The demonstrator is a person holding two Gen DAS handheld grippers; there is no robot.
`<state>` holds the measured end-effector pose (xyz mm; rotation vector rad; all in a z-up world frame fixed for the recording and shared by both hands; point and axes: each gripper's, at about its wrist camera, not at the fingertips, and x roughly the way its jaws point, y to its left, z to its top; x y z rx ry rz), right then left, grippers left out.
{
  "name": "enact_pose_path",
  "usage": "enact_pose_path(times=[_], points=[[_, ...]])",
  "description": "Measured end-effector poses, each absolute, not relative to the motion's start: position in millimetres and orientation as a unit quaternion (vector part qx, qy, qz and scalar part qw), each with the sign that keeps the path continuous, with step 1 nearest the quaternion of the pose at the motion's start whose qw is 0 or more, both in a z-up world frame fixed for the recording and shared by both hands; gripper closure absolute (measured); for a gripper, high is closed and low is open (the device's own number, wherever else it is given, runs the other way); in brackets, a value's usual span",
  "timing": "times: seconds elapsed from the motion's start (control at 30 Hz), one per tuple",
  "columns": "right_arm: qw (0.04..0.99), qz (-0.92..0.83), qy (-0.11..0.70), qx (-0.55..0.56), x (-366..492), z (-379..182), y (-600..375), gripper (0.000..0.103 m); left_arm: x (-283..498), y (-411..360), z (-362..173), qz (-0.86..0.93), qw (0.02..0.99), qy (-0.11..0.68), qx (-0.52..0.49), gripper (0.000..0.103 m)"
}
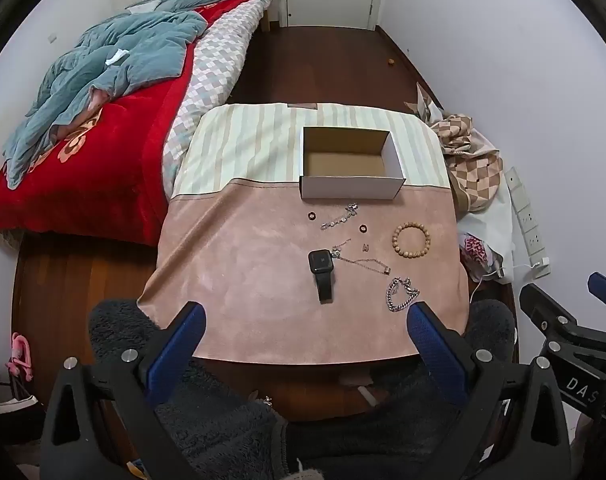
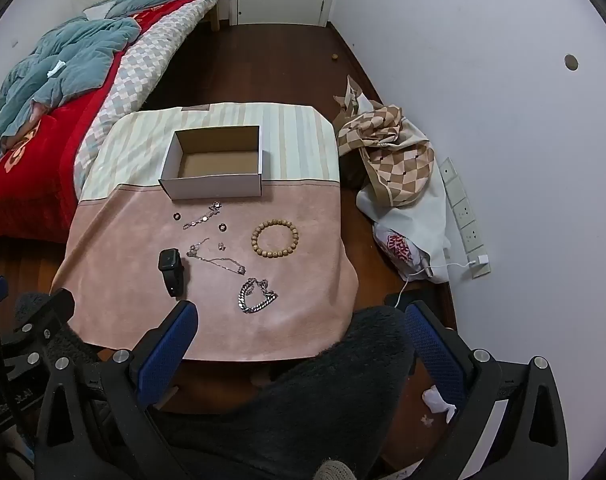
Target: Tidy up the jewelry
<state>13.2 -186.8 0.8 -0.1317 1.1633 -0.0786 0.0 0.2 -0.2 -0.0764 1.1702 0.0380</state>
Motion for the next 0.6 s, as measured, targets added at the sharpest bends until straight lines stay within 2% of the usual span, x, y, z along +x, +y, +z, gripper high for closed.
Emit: enact_pose_path(times=[0.6], points=[[0.828,-0.041,0.556,-0.059,16.1,-3.3,-195.5,0.000,-0.4,-6.0,-9.2,0.015,0.829,0.559,-0.019,0.000]])
